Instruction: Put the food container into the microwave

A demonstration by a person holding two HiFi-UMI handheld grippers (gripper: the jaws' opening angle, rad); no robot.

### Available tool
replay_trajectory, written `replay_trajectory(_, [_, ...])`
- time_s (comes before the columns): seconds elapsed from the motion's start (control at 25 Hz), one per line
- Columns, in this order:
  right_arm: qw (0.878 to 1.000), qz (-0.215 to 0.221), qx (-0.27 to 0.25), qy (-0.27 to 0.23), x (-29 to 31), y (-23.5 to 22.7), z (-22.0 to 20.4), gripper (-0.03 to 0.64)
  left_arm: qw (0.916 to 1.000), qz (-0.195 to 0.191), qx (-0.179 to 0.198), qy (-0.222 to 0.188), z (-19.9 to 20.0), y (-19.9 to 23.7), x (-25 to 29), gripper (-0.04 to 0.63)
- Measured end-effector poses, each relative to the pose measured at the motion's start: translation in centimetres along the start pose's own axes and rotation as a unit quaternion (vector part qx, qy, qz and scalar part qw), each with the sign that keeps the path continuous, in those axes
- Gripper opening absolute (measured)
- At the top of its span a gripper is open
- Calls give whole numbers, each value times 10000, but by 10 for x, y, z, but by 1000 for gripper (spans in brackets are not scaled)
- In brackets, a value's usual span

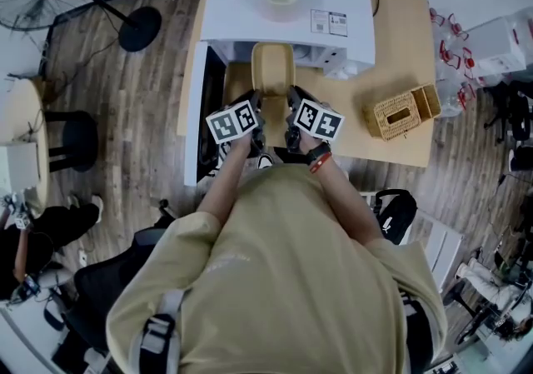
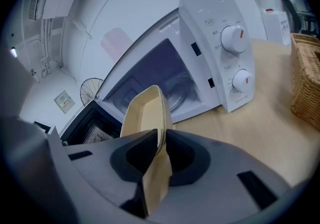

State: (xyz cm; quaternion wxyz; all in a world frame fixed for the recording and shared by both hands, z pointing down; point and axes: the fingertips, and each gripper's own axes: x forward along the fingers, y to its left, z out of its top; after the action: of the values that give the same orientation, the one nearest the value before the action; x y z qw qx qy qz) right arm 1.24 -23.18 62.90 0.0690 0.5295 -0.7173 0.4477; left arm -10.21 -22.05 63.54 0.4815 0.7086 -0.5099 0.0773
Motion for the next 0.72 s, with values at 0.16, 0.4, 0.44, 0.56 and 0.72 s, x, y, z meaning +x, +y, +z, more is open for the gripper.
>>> replay_trajectory(0.16, [10000, 23, 50, -6, 11, -2, 8, 60, 10000, 55, 14, -10, 10, 1, 9, 54])
replay_trajectory(0.4, [9998, 62, 117, -119, 25, -3, 26, 58, 9999, 74, 14, -72, 23, 1, 22, 54])
replay_trajectory(0.44, [9998, 66, 121, -140, 27, -3, 29, 58, 9999, 72, 17, -83, 26, 1, 24, 54])
replay_trajectory(0.56, [9998, 42, 104, -189, 35, -4, 37, 58, 9999, 40, 15, -145, 33, 1, 31, 54])
replay_trajectory(0.72, [9996, 26, 76, -275, 44, -3, 46, 60, 9996, 11, 60, -279, 47, 0, 38, 54])
